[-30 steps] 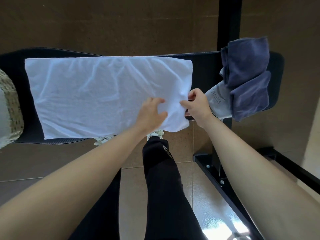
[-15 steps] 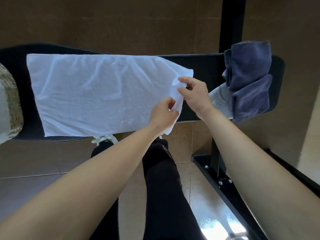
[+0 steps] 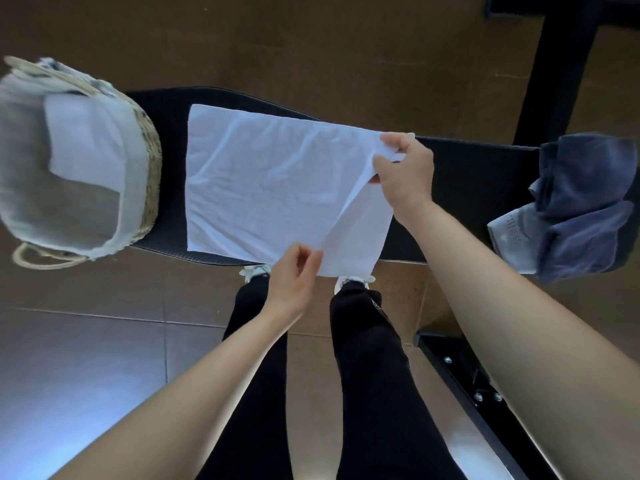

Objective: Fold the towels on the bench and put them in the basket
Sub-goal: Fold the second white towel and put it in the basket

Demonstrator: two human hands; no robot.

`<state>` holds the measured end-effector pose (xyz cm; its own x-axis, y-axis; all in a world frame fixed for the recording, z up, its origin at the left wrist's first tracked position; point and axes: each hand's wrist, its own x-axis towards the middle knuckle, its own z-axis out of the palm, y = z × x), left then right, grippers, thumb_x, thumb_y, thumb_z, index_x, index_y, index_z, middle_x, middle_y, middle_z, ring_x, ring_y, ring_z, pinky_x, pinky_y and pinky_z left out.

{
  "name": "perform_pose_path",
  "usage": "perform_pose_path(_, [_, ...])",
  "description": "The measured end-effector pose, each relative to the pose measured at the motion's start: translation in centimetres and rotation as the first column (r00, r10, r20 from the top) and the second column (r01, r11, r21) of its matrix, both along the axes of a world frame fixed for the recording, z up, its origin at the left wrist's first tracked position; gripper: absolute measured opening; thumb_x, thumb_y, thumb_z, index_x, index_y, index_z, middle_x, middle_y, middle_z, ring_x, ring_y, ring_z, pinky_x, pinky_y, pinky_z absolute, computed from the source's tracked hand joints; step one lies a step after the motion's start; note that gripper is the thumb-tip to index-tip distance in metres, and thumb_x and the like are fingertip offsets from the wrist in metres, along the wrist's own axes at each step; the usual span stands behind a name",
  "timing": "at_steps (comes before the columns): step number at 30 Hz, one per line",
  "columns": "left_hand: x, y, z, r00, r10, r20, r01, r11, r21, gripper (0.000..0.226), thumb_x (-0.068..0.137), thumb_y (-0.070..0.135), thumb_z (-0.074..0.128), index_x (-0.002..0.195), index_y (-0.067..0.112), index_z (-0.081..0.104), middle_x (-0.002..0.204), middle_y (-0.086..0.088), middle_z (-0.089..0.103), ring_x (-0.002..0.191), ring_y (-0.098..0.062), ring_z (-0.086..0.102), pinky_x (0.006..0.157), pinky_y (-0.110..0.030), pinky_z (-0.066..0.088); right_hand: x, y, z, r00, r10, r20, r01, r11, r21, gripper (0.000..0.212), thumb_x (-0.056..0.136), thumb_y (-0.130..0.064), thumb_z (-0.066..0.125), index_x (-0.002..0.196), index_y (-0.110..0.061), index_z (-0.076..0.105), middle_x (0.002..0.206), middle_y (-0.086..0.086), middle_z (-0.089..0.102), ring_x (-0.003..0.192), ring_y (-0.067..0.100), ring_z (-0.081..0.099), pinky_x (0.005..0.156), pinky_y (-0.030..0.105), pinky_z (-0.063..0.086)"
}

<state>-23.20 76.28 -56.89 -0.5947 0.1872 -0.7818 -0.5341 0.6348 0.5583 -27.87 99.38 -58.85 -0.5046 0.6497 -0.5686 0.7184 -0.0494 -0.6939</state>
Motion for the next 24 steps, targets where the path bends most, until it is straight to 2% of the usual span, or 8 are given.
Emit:
perform_pose_path(2, [-0.6,-1.9,0.3,0.996,0.084,-0.007,-0.085,0.996,-0.010,0.026,0.106,0.036,0.055,0.091,0.014,0.055,0.078,0.006,0.052,0.067,-0.006,0.045,0.067,-0.028,0.042,-2.2,-2.5,0.3,0.999,0.047,-0.022,-0.047,0.999,-0.010,0.035,0.093,-0.002,0.064,0.124,-0.018,0.065,0.119,-0.005,0.057,0.104,0.015,0.063,0.061,0.017,0.058])
perform_pose_path(4, [-1.2,-3.5,0.7,0.986,0.164,0.015,-0.164,0.986,0.005,0.024,0.106,0.036,0.054,0.095,0.016,0.054,0.085,-0.003,0.058,0.070,-0.015,0.056,0.064,-0.035,0.052,-4.1,-4.9,0.4,0.994,0.105,-0.042,-0.106,0.994,-0.019,0.038,0.093,0.000,0.063,0.126,-0.018,0.063,0.116,-0.005,0.056,0.100,0.017,0.065,0.062,0.019,0.060])
perform_pose_path(7, [-2.2,-6.1,1.2,0.972,0.235,0.017,-0.235,0.972,0.009,0.016,0.105,0.031,0.059,0.096,0.019,0.054,0.083,-0.003,0.060,0.060,-0.016,0.058,0.057,-0.027,0.054,-6.8,-8.3,0.3,0.980,0.196,-0.030,-0.196,0.981,-0.009,0.050,0.095,-0.001,0.063,0.141,-0.017,0.055,0.113,-0.007,0.055,0.092,0.017,0.066,0.065,0.020,0.061])
perform_pose_path(10, [-3.3,-9.3,0.5,0.974,0.221,-0.046,-0.222,0.975,-0.019,0.008,0.102,0.032,0.065,0.099,0.025,0.060,0.081,0.003,0.063,0.065,-0.009,0.058,0.067,-0.039,0.057,-9.2,-11.3,-0.2,0.953,0.304,0.005,-0.304,0.953,0.021,0.057,0.098,-0.008,0.063,0.151,-0.016,0.045,0.119,-0.007,0.058,0.104,0.015,0.064,0.084,0.027,0.061])
perform_pose_path(12, [-4.1,-11.5,-0.3,0.976,0.205,-0.068,-0.209,0.977,-0.049,0.010,0.100,0.036,0.065,0.105,0.028,0.066,0.086,0.003,0.067,0.076,-0.010,0.061,0.078,-0.042,0.058,-10.5,-12.7,-0.7,0.924,0.381,0.022,-0.382,0.923,0.042,0.053,0.098,-0.010,0.061,0.149,-0.016,0.048,0.125,-0.001,0.063,0.112,0.016,0.062,0.094,0.032,0.058])
perform_pose_path(16, [-5.8,-14.7,-1.5,0.975,0.209,-0.071,-0.217,0.969,-0.116,0.020,0.100,0.040,0.063,0.098,0.021,0.071,0.089,0.004,0.069,0.082,-0.013,0.063,0.085,-0.041,0.058,-12.6,-14.7,-1.9,0.879,0.475,0.034,-0.476,0.875,0.087,0.041,0.094,-0.004,0.053,0.133,-0.014,0.060,0.101,-0.004,0.064,0.093,0.015,0.061,0.080,0.030,0.055])
perform_pose_path(19, [-6.9,-16.3,-2.1,0.974,0.209,-0.082,-0.219,0.965,-0.143,0.025,0.101,0.039,0.062,0.092,0.017,0.068,0.086,0.001,0.069,0.080,-0.015,0.062,0.082,-0.037,0.053,-13.7,-15.9,-2.6,0.847,0.525,0.080,-0.531,0.833,0.158,0.043,0.096,-0.002,0.049,0.136,-0.013,0.059,0.102,-0.001,0.066,0.097,0.018,0.063,0.086,0.029,0.055])
perform_pose_path(24, [-8.2,-18.3,-3.4,0.967,0.240,-0.089,-0.253,0.951,-0.180,0.018,0.102,0.035,0.062,0.098,0.018,0.068,0.090,0.005,0.071,0.082,-0.013,0.070,0.081,-0.032,0.056,-15.2,-17.2,-3.3,0.801,0.584,0.128,-0.594,0.751,0.290,0.034,0.096,-0.005,0.052,0.127,-0.012,0.065,0.106,0.002,0.067,0.095,0.018,0.061,0.079,0.019,0.042])
